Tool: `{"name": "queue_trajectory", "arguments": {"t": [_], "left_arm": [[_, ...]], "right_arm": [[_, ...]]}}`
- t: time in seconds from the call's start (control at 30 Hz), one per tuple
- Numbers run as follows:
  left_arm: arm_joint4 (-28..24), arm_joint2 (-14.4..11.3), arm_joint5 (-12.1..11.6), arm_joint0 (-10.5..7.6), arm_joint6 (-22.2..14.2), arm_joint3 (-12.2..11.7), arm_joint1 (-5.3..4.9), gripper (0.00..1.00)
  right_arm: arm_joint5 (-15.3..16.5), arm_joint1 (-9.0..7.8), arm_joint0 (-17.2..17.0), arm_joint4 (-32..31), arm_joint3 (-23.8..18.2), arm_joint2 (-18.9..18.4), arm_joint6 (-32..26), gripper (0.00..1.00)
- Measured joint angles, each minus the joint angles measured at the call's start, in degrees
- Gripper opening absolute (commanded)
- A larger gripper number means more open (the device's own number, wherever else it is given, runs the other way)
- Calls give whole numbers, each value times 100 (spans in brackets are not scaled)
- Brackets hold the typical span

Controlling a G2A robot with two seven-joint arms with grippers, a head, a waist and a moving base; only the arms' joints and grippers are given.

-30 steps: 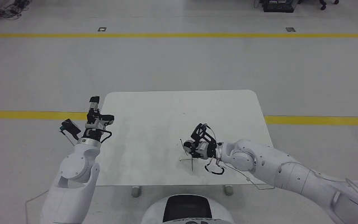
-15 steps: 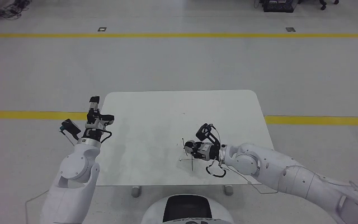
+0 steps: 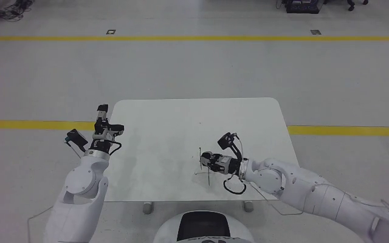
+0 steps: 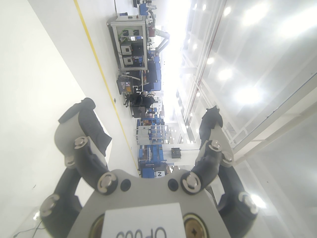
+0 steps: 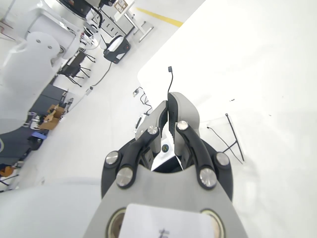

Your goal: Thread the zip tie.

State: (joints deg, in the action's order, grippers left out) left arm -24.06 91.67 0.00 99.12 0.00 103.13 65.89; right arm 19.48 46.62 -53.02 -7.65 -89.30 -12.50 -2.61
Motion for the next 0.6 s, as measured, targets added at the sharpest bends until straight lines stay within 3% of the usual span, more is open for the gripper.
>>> {"name": "queue_trajectory", "arguments": {"t": [0.33,0.47,0.6], "left_arm": [[0,0,0,0,0,0,0,100],[0,0,0,0,0,0,0,100],[0,0,0,0,0,0,0,100]], "right_arm": [[0,-540,-372,650,-479,-337,-606,0],[0,-720,-559,1010,-749,-664,-1044,0],[0,-787,-772,1524,-907,-1154,-1674,0]]}}
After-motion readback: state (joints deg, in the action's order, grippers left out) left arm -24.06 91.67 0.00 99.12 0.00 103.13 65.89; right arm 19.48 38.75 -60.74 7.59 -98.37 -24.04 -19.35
